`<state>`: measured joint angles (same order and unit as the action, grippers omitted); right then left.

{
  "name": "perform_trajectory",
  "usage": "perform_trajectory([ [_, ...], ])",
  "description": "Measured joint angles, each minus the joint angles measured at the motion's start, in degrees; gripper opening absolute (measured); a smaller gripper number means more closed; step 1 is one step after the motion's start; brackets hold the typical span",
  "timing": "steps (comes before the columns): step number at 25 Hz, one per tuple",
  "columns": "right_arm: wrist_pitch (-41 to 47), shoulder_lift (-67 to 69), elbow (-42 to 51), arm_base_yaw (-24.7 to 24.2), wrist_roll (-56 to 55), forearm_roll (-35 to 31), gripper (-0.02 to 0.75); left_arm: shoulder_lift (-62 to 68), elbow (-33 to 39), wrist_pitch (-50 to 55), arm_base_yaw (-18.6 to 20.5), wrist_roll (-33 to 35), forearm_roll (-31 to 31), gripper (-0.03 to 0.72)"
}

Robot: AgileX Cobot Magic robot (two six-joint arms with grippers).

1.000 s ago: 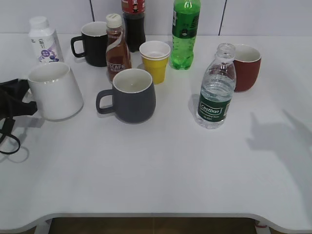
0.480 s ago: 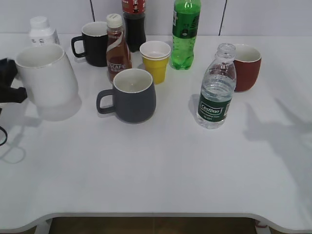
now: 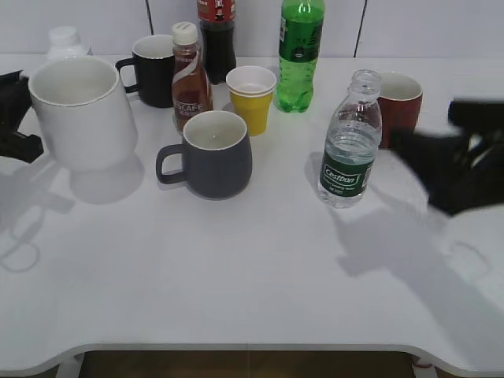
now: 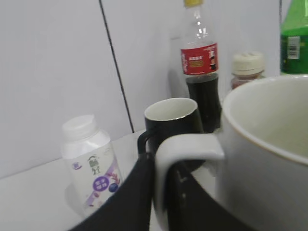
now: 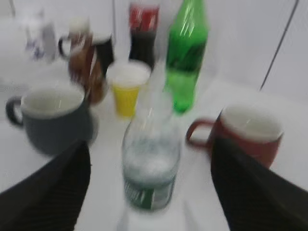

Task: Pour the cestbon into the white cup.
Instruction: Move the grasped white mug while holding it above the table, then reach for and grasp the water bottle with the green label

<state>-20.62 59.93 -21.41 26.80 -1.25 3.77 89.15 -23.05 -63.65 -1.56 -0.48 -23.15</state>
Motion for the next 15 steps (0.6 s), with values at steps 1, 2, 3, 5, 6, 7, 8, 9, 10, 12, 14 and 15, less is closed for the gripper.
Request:
perform_trajectory([
  [1,-2.0,2.2,1.9,0.2,-0.2,-0.8,0.588,-0.7,0.0,0.4,0.0,0.0,-0.8,0.043],
  [2,-4.5,4.1,3.0,0.2,-0.3,-1.7,0.588,-1.2,0.0,1.1,0.0,0.0,-1.6,0.043],
  [3,-6.9,6.5,3.7,0.3,-0.7,-2.1,0.588,-2.0,0.1,1.8,0.0,0.0,-2.2,0.043],
  [5,-11.4,11.0,3.9,0.3,-1.9,-2.4,0.589,-3.3,0.1,3.0,0.0,0.0,-2.9,0.043],
  [6,-13.8,13.5,3.8,0.3,-2.4,-2.5,0.59,-3.9,0.1,3.8,0.0,0.0,-2.9,0.043],
  [7,-15.6,16.1,3.4,0.3,-3.0,-2.6,0.589,-4.6,0.1,4.4,0.0,0.0,-2.9,0.043],
  [8,-16.8,18.9,2.9,0.3,-3.4,-2.6,0.589,-5.1,0.1,5.1,0.0,0.0,-2.9,0.043],
  [9,-18.1,21.2,2.3,0.3,-3.6,-2.7,0.589,-5.4,0.1,5.3,0.0,0.0,-2.9,0.043],
  [10,-19.5,24.0,1.4,0.3,-3.7,-2.7,0.589,-5.7,0.1,5.5,0.0,0.0,-3.2,0.043],
  [12,-21.8,29.2,-0.9,0.3,-3.9,-2.9,0.589,-6.0,0.1,5.6,0.0,0.0,-4.3,0.043],
  [14,-23.3,35.0,-4.8,0.3,-3.9,-3.1,0.589,-6.1,0.1,5.9,0.0,-1.4,-6.8,0.043],
  [15,-23.4,37.8,-7.1,0.3,-3.9,-3.8,0.587,-6.1,0.1,6.3,0.0,-2.7,-7.7,0.043],
])
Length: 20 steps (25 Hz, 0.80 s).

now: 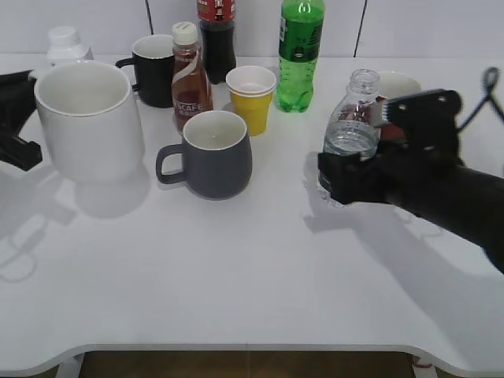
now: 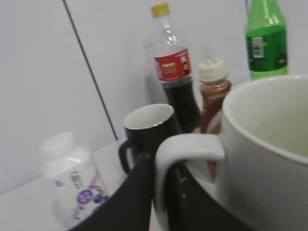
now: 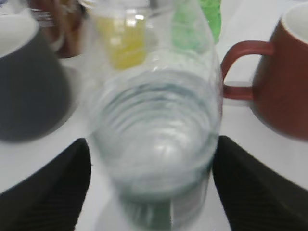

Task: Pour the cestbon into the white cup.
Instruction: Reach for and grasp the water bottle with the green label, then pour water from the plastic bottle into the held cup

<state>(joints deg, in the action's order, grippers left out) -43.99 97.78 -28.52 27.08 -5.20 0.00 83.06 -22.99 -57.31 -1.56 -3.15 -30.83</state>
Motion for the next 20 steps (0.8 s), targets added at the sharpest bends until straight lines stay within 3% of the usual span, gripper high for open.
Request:
perform_trajectory([
  [4,0.1,6.5,-6.8,0.0,0.0,-0.4,0.45,0.0,0.0,3.5,-2.3,-4.0,-1.0,0.043],
  [10,11.2,1.0,-10.6,0.0,0.2,17.0,0.45,-1.8,0.0,10.5,-12.4,-4.6,-1.0,0.043],
  [15,23.9,-5.0,-19.8,1.3,1.0,33.3,0.45,-1.9,-1.3,16.7,-20.8,-4.6,2.2,0.043],
  [20,35.7,-5.6,-27.9,6.4,7.0,43.7,0.45,-1.9,-5.5,21.2,-24.8,-4.6,2.8,0.043],
])
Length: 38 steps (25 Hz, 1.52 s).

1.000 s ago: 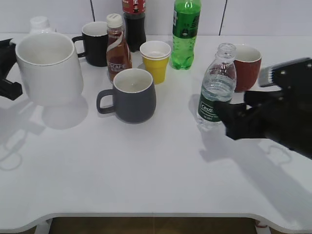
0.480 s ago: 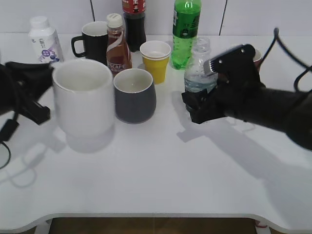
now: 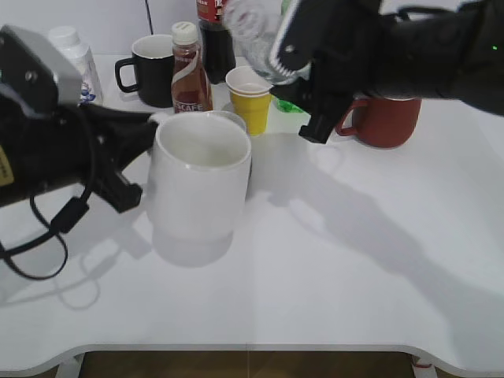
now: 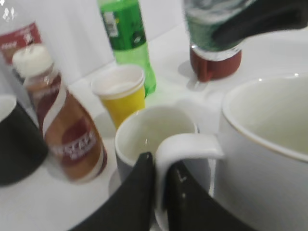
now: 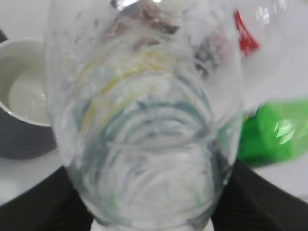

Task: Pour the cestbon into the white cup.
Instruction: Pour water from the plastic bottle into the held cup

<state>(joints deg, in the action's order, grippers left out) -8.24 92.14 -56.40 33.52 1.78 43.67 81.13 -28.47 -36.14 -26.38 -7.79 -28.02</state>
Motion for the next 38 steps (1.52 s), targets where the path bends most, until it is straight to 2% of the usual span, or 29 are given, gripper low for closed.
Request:
perform_trajectory([
  [8,2.1,0.0,-2.9,1.6,15.9,8.2,0.45,0.0,-1.1,1.5,-0.1,0.0,2.3,0.043],
  [12,2.5,0.3,-2.9,1.6,23.7,8.6,0.45,0.0,-1.1,1.5,-0.1,0.0,2.3,0.043],
  [22,-0.2,1.1,-2.9,1.6,33.5,8.7,0.45,0.0,-1.1,1.5,-0.1,0.0,2.4,0.043],
  [28,-1.4,1.1,-2.9,1.6,37.7,8.9,0.45,0.0,-1.1,1.6,-1.6,0.0,2.5,0.043],
  [38,-1.6,1.2,-3.9,1.6,42.7,8.9,0.45,0.0,-1.1,1.7,-1.8,0.0,2.3,0.043],
])
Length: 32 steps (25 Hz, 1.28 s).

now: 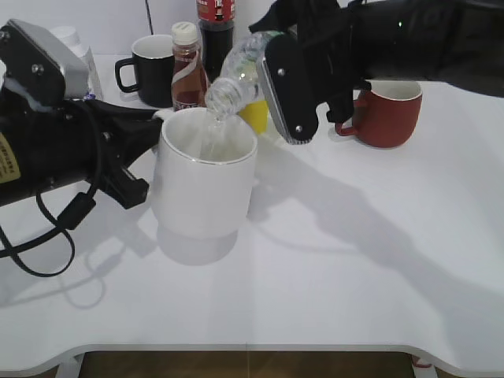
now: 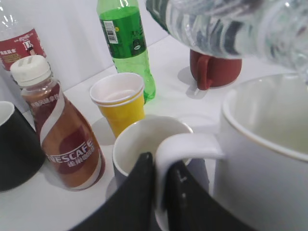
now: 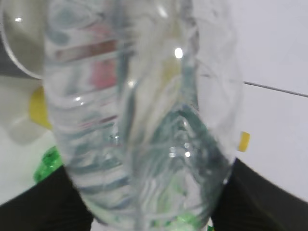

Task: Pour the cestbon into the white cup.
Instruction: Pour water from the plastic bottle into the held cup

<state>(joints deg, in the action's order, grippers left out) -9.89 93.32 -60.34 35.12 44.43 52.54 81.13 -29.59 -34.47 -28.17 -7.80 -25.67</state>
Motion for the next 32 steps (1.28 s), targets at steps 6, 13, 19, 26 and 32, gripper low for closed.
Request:
perform_trajectory([
  [6,-0.1,0.0,-0.8,0.0,0.9,0.0,0.45,0.0,0.0,0.3,0.0,0.0,-0.1,0.043],
  [13,-0.1,0.0,-0.8,0.0,3.5,0.0,0.45,0.0,0.0,0.3,0.0,0.0,-0.2,0.043],
  [19,0.0,0.0,-0.8,0.0,6.0,0.0,0.45,0.0,0.0,0.3,0.0,0.0,-0.3,0.043],
  [26,0.0,0.0,-0.8,0.0,6.8,-0.4,0.45,0.0,0.0,0.5,0.0,0.0,-0.3,0.043],
  [32,0.0,0.0,-0.8,0.0,6.9,-10.8,0.45,0.0,0.0,0.6,0.0,0.0,-0.4,0.043],
])
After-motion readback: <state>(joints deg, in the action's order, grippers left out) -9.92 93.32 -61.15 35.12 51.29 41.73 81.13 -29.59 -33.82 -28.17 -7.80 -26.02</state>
